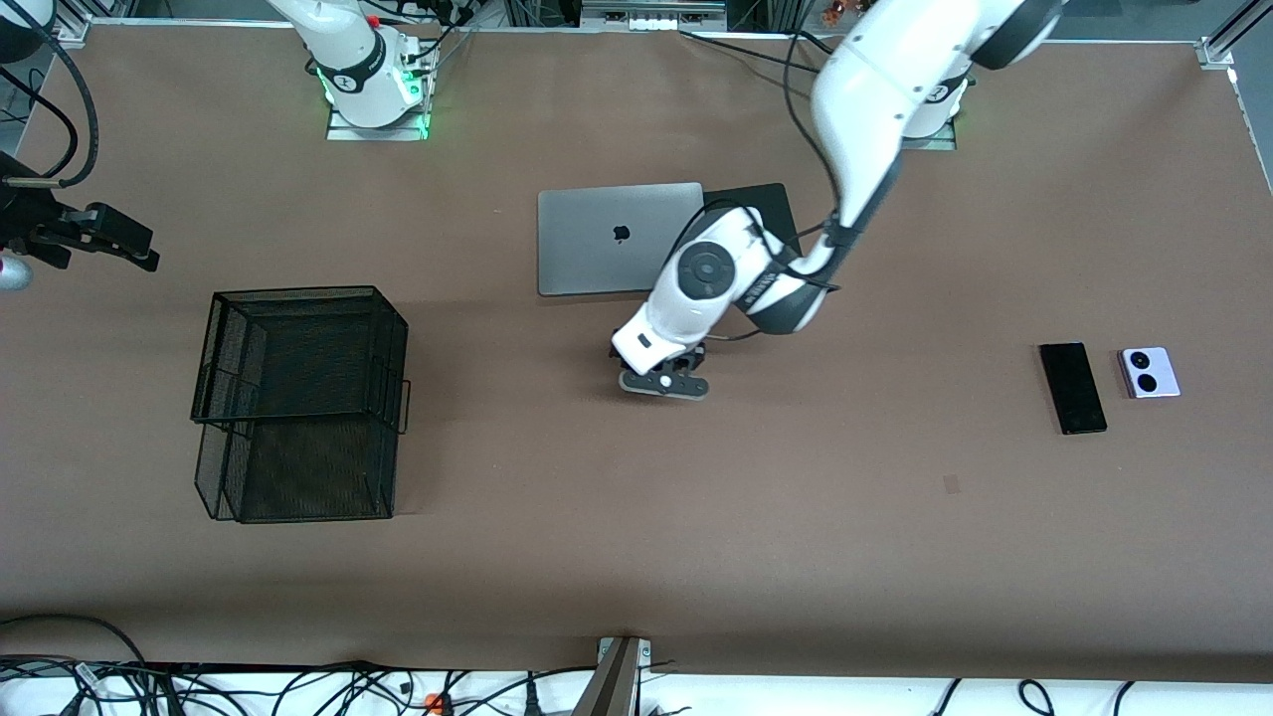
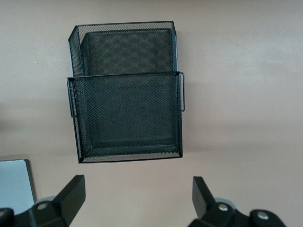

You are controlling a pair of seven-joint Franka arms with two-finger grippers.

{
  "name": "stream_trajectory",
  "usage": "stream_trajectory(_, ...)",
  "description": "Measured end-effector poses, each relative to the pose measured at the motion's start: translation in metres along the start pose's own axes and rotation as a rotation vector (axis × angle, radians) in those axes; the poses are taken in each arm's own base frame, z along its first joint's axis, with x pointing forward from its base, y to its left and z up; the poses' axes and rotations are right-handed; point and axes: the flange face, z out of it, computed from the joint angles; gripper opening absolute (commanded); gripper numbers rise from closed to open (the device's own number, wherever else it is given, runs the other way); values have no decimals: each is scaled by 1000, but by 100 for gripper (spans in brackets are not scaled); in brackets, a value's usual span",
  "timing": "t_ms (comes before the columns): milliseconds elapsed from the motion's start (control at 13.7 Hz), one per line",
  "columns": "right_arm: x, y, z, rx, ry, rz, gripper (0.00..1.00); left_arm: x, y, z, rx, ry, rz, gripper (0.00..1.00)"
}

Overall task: Place phones with both arms
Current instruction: 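Lift and carry the black flip phone toward the laptop with the left gripper, then release the flip phone on the table while the right gripper starts reaching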

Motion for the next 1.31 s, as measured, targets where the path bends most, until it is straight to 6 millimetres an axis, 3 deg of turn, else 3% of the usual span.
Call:
stream_trajectory(73,0,0,0,0,0,0,100,-6,5,9,14,2,-4,39)
stream_trajectory(219,0,0,0,0,0,0,100,-10,11,16,17,11,-2,100)
stream_trajectory(437,0,0,0,0,-1,0,100,2,7,7,5,40,-15,100)
stream_trajectory(583,1,0,2,0,-4,0,100,17,-1,-12,5,53,-36,100)
stream_trajectory(801,5,-1,10,2,-16,-2,100,40,-26,-74,80,-7,-83,100)
stream_trajectory(947,12,-9,24,4,-33,-18,100,58,-62,-132,132,-41,-143,100)
stream_trajectory(1093,27,-31,48,10,-38,-47,100,78,-113,-190,164,-54,-218,100)
stream_trajectory(1311,48,-94,89,12,-38,-7,100,95,-198,-250,203,-110,-237,100)
